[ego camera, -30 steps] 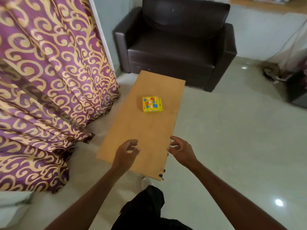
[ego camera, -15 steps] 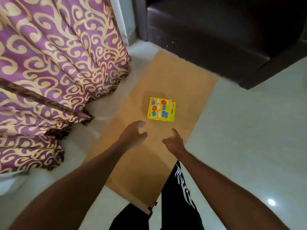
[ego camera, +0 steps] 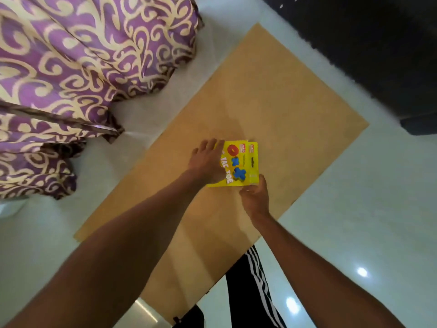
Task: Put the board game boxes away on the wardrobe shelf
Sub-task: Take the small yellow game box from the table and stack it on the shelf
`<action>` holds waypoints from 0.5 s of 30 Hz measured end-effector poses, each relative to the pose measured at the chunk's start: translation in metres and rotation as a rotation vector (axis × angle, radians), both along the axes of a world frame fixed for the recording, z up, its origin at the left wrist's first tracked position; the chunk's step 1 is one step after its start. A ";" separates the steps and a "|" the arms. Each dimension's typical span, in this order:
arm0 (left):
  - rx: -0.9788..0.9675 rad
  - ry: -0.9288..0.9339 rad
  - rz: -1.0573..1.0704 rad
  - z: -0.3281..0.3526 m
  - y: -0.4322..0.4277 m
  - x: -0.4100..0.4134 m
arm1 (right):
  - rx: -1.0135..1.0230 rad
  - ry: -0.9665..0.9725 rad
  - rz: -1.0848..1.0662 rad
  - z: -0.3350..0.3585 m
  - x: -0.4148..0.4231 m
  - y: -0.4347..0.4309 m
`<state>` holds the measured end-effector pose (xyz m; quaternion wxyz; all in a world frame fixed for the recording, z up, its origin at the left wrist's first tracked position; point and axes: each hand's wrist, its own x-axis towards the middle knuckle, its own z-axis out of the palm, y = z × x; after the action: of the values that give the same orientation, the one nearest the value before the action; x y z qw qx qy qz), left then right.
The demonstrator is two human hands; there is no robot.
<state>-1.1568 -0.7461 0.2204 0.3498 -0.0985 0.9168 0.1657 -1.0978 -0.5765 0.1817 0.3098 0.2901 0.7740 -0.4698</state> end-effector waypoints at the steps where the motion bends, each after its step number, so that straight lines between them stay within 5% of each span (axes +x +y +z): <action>1: -0.012 -0.038 0.113 -0.002 0.002 0.007 | 0.015 0.000 -0.014 0.000 -0.007 0.006; 6: 0.383 -0.174 0.841 0.004 0.008 0.054 | -0.011 -0.015 0.026 0.006 -0.025 0.018; 15: 0.679 -0.038 1.301 0.058 0.014 0.142 | -0.146 0.017 0.312 0.045 0.001 0.001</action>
<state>-1.0147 -0.7321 0.2786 0.2079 -0.5120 0.5648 0.6130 -1.0972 -0.5750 0.2266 0.3928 0.1394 0.7759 -0.4736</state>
